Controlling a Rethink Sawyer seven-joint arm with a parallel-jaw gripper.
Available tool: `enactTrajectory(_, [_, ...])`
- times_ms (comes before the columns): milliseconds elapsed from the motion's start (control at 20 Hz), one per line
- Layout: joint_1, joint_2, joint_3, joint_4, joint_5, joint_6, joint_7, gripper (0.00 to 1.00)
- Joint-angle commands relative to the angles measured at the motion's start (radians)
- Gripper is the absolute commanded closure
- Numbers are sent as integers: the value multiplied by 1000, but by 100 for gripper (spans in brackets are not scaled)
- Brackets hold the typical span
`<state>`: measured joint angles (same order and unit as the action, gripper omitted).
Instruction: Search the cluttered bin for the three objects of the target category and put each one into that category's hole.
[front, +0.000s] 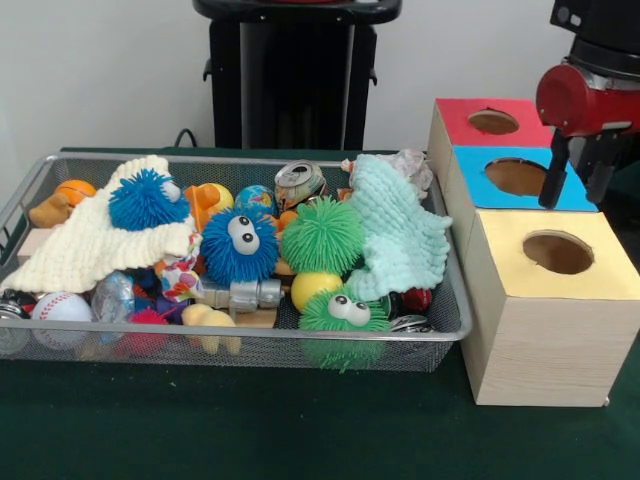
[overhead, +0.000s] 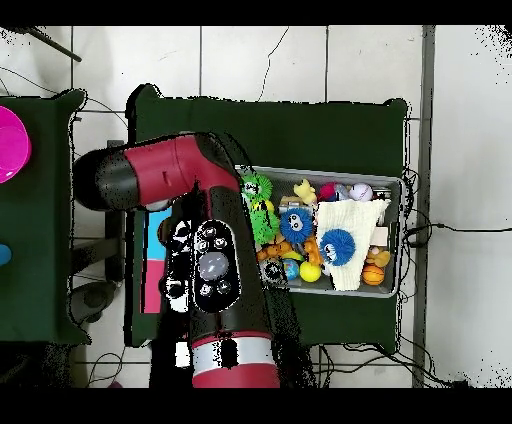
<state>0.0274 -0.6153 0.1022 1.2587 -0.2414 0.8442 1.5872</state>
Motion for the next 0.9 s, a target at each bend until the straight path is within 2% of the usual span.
enactTrajectory(50, [-120, 52, 141, -120, -36, 140, -280, 0])
enactTrajectory(400, [-206, 62, 228, -89, -50, 101, -325, 0])
enactTrajectory(600, [-248, 58, 263, -83, -66, 112, -364, 0])
enactTrajectory(900, [-313, 64, 303, -137, -100, 178, -457, 0])
